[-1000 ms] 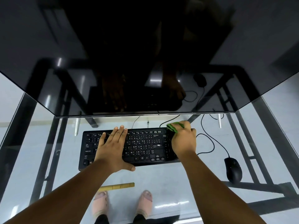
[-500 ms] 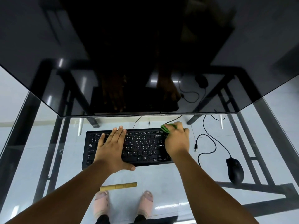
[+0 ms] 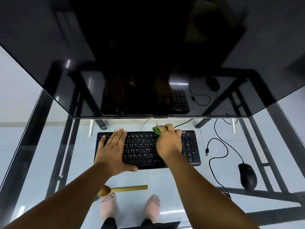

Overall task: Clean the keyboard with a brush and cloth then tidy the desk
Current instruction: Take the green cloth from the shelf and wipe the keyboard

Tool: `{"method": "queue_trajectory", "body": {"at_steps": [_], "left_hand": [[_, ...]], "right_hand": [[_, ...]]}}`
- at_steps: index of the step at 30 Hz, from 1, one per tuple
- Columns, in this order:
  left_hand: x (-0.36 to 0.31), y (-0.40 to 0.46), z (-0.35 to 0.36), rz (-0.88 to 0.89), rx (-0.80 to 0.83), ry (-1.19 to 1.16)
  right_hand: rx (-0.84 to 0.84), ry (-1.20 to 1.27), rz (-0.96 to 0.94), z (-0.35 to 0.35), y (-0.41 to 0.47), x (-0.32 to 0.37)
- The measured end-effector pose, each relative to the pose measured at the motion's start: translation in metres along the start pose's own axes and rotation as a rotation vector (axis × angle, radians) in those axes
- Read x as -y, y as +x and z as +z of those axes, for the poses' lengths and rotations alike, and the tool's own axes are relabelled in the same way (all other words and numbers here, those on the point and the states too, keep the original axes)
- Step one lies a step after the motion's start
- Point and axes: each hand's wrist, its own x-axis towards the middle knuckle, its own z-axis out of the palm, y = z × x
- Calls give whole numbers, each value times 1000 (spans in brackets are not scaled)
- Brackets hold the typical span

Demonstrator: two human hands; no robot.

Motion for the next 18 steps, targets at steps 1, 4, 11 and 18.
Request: {"method": "queue_trajectory", "body": {"at_steps": [1,4,11,18], "left_hand": [[1,-1,0,1,0,-1],[8,-2,-2,-4,0,-2],[36,-11,-5,-40,16,2],[39,-15,-1,-67,-34,-30]], "right_hand": [[21,6,-71,5,-2,12],[34,33,-271,19,-11,25],[-72,29,-65,15,-4,0],[40,78,-346,33,-12,52]]}}
